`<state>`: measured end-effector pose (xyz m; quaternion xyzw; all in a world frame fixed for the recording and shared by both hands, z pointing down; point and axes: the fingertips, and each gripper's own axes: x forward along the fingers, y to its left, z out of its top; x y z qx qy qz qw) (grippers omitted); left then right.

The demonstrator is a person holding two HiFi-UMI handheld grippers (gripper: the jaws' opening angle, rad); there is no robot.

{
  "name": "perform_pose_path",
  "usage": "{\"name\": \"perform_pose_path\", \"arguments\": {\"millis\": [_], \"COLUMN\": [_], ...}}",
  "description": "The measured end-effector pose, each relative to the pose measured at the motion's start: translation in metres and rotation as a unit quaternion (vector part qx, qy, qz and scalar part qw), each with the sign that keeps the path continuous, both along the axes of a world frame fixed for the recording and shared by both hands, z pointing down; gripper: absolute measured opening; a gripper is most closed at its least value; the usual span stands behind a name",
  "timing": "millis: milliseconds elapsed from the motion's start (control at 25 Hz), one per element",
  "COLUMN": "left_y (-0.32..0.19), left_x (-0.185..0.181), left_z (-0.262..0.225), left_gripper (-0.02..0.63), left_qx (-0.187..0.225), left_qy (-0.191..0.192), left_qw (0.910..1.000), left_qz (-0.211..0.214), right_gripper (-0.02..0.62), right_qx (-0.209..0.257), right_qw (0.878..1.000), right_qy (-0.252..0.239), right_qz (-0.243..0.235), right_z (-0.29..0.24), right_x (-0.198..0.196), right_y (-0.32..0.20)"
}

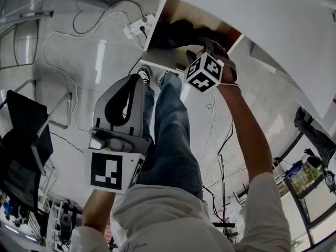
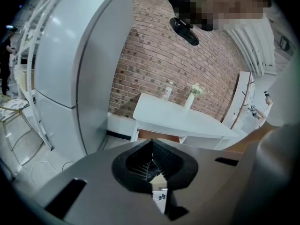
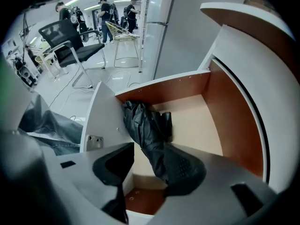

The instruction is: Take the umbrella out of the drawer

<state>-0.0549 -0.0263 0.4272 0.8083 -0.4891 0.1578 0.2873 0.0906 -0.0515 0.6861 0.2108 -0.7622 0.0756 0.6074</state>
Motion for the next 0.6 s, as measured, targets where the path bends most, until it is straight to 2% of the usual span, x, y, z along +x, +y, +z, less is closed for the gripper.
{"name": "perform_pose_path", "arguments": {"millis": [280, 600], "left_y": [0.000, -0.001], "left_x": [-0.001, 0.003], "left_z": [0.008, 0.015], "left_gripper": [0.018, 0.018], "left_qx": [-0.005, -0.011], "left_qy": [0.004, 0.006], "left_qw": [1.0000, 0.9999], "left_qz": [-0.006, -0.004], "right_gripper": [0.210, 0.227], "right_qx": [0.012, 0.010], "right_qw": [0.998, 0.996], "right_qy": [0.036, 0.057], "right_qz": [-0.047, -0.070], "right_z": [0.020, 0.039], "right_x": [0.004, 0.006], "right_y": [-0.005, -0.009]}}
